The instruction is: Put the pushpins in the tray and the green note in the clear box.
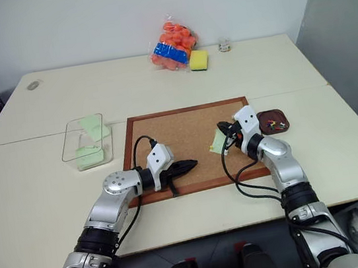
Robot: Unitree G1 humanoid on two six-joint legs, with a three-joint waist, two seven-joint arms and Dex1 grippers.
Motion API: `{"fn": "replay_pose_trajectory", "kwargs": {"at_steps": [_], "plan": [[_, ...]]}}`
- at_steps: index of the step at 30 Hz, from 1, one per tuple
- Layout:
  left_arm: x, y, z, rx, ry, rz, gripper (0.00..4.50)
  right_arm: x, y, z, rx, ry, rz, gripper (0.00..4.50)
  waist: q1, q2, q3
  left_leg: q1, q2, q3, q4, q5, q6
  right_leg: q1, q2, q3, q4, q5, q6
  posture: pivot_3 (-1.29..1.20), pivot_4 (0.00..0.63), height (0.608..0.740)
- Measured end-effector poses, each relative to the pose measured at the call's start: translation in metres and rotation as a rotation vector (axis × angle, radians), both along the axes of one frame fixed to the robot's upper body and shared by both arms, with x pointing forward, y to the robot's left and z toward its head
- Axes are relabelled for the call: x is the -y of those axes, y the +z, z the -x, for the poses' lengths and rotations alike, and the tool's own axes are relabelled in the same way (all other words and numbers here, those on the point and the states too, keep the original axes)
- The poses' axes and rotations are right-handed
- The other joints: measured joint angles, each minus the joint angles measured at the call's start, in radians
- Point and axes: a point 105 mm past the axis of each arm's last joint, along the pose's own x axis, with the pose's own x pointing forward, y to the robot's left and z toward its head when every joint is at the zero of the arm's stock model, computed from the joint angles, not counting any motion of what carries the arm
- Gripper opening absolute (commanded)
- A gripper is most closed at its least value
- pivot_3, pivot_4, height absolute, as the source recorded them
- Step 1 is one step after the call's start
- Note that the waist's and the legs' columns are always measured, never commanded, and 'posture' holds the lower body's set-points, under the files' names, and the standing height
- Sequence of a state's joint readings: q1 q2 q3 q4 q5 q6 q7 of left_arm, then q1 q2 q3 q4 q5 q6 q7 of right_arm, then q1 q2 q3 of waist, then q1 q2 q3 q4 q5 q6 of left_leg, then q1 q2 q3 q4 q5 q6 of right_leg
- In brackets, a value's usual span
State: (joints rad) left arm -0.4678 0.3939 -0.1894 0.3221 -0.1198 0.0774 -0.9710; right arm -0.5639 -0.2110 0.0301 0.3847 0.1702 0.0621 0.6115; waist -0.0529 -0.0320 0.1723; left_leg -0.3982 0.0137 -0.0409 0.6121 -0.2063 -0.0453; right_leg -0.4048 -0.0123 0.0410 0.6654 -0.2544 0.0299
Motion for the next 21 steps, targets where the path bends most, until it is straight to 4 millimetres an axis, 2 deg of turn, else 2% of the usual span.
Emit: {"fn": "replay_pose_trajectory", "kwargs": {"at_steps": [7, 9, 16, 19, 21], "plan": [[0.001, 0.000, -0.001, -0.001, -0.004, -0.002, 0.00, 0.005, 0.004, -0.001, -0.012, -0.034, -0.025, 0.04, 0.002, 0.000, 0.000, 0.000, 0.000, 0.000, 0.000, 0.000, 0.000, 0.000, 0.000, 0.000, 0.000, 0.000, 0.000, 0.00, 0.150, 0.740], [0.001, 0.001, -0.001, -0.002, -0.006, -0.002, 0.00, 0.017, 0.006, -0.006, -0.018, -0.112, -0.048, 0.04, 0.003, 0.000, 0.000, 0.000, 0.000, 0.000, 0.000, 0.000, 0.000, 0.000, 0.000, 0.000, 0.000, 0.000, 0.000, 0.00, 0.150, 0.740], [0.001, 0.000, -0.001, -0.002, -0.008, -0.004, 0.00, 0.088, -0.005, -0.025, -0.085, -0.481, -0.075, 0.04, 0.004, 0.000, 0.000, 0.000, 0.000, 0.000, 0.000, 0.000, 0.000, 0.000, 0.000, 0.000, 0.000, 0.000, 0.000, 0.00, 0.150, 0.740], [0.001, 0.000, -0.001, -0.002, -0.010, -0.005, 0.00, 0.103, -0.011, -0.026, -0.117, -0.547, -0.082, 0.04, 0.003, 0.000, 0.000, 0.000, 0.000, 0.001, 0.000, 0.000, 0.000, 0.000, 0.000, 0.000, 0.000, 0.000, 0.000, 0.00, 0.150, 0.740], [0.001, 0.000, -0.001, -0.002, -0.010, -0.005, 0.00, 0.104, -0.012, -0.028, -0.135, -0.555, -0.079, 0.04, 0.002, 0.000, 0.000, 0.000, 0.000, 0.001, 0.000, 0.000, 0.000, 0.000, 0.000, 0.001, 0.000, 0.000, 0.000, 0.00, 0.150, 0.740]]}}
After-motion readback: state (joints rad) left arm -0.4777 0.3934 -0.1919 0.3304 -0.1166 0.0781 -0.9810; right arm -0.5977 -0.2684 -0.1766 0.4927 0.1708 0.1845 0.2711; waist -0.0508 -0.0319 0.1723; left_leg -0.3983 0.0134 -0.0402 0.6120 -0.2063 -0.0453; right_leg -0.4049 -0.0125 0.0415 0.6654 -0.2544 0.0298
